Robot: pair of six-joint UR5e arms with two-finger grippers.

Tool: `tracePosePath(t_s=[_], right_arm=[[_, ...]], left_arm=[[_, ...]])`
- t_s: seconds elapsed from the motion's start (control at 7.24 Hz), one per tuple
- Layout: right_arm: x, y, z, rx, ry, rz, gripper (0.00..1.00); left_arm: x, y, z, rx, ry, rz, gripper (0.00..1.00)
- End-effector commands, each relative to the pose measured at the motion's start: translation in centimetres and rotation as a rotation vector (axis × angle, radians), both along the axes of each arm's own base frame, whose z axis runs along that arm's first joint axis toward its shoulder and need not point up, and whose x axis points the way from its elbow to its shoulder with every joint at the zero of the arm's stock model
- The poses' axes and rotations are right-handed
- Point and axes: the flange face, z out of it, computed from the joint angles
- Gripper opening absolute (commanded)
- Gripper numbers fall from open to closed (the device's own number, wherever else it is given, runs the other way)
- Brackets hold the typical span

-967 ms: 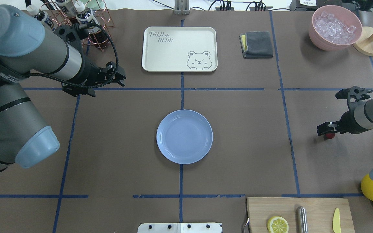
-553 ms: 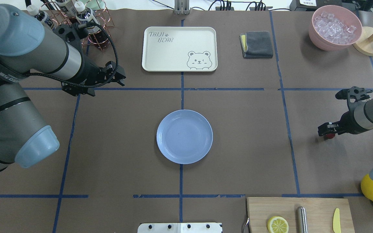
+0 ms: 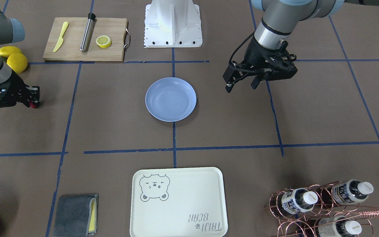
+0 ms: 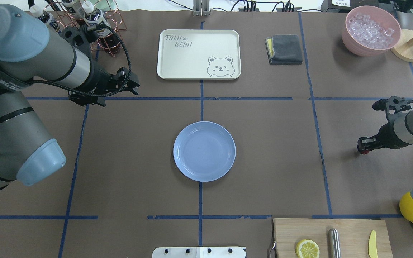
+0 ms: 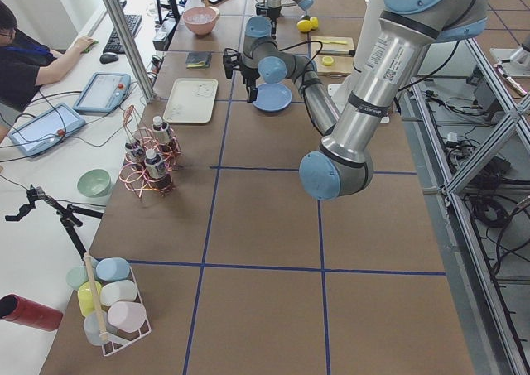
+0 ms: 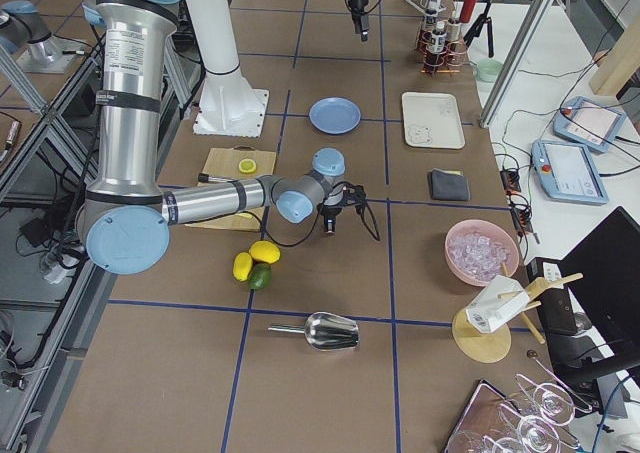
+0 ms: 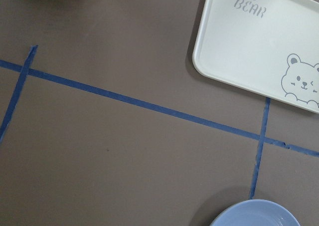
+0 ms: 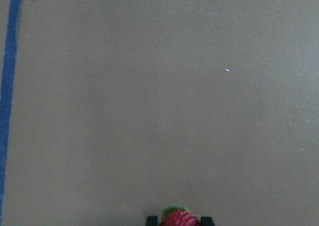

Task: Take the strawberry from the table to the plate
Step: 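Close the right gripper on the red strawberry while the left arm withdraws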

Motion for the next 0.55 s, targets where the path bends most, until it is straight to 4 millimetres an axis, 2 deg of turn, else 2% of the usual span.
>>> tracePosePath(t_s=[0.0,0.14,0.28,0.41], right_arm=[[1.5,-0.4,-4.0,0.036,-0.050,0.031,0.00],[2.2,-1.1,-6.4,0.045,-0.101,0.039,0.00],[1.2,-3.0,-10.1,0.020,-0.173,0.049,0.00],[-1.0,-5.8,-15.5,-0.006,-0.201,0.083,0.00]], left_arm=[[-1.2,-0.8,0.0,0.002,0.001,-0.022,1.00],[-3.0,-2.1,0.1,0.014,-0.008,-0.050,1.00],[-4.2,-2.9,0.7,0.054,-0.057,-0.026,1.00],[-5.5,-3.8,1.4,0.093,-0.111,0.006,1.00]])
